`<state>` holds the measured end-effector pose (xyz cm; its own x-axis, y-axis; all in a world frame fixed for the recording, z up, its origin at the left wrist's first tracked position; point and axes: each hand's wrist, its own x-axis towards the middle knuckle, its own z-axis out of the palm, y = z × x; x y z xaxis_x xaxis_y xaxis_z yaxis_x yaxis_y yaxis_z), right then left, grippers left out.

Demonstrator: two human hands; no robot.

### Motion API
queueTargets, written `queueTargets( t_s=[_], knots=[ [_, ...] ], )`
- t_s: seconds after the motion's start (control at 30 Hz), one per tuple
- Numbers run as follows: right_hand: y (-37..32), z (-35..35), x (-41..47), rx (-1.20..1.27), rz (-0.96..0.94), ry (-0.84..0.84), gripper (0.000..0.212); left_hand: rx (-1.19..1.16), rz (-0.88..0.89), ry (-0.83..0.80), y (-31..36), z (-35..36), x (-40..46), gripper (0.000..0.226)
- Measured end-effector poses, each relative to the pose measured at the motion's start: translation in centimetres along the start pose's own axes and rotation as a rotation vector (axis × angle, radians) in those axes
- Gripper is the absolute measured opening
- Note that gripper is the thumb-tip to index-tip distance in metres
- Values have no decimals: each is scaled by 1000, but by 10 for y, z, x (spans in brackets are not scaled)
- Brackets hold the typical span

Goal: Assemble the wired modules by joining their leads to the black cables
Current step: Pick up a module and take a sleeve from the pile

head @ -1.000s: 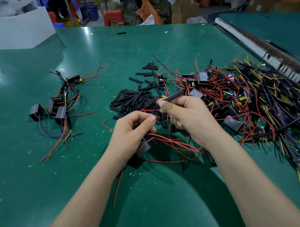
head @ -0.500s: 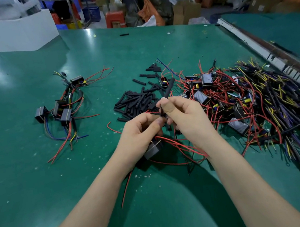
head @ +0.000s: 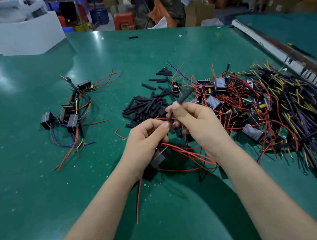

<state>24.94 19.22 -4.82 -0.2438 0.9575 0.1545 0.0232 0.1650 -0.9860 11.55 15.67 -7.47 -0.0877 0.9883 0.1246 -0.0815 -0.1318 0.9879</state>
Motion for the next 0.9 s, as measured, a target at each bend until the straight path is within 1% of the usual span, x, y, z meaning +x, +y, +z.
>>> queueTargets(
  t_s=[0.13,0.23,0.3,0.37,0.43,0.5,0.6,0.73,0.83,0.9],
  knots=[
    [-2,-9,5,293,-20,81,22,-43,-36,-38,3,0,0,15],
    [0,-10,6,355,-42,69,25,-6,-32,-80,1,0,1,13],
    [1,-9,8,337,-76,94,27,0,-28,-97,0,0,1,13],
    [2,-10,8,294,-122,148,22,-13,-27,-108,-1,0,1,12],
    [3,-9,7,268,-172,189,17,-19,-15,-119,-1,-1,1,16],
    [3,-7,6,252,-211,192,16,0,1,-125,-2,-1,1,18],
    [4,-4,6,265,-193,191,17,15,13,-114,-3,-1,1,12],
    [3,-5,7,317,-140,199,22,-6,5,-60,-1,-1,2,11],
    [2,-9,7,248,-168,175,20,-30,1,-36,0,-2,3,11],
    [1,-12,6,141,-209,168,23,-33,9,-33,1,-1,4,17]
  ],
)
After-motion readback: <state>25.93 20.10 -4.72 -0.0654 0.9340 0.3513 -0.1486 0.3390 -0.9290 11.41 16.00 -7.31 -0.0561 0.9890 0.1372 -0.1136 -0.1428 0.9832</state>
